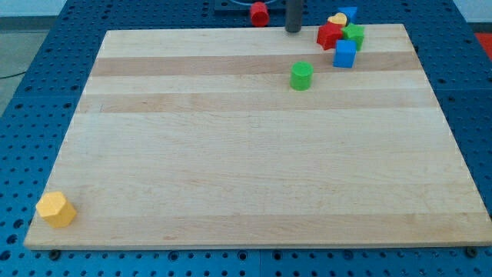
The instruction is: Move your arm to center right
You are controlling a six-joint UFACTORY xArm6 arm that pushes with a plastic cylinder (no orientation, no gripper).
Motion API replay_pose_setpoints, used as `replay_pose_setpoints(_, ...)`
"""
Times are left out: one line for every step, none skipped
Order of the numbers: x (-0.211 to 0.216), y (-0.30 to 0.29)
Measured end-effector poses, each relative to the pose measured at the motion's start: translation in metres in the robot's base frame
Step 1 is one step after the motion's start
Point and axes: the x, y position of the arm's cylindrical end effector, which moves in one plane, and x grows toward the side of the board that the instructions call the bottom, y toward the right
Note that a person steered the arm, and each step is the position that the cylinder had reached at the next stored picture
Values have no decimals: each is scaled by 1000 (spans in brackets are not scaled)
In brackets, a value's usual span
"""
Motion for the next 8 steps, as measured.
replay_pose_setpoints(11, 15)
replay_pose_setpoints(86, -11)
replay_pose_setpoints(140, -74)
replay_pose_setpoints(157, -117)
replay_pose_setpoints(240, -78)
replay_pose_setpoints(273, 59)
replay_pose_setpoints(259, 195)
replay_pose_setpoints(244, 256)
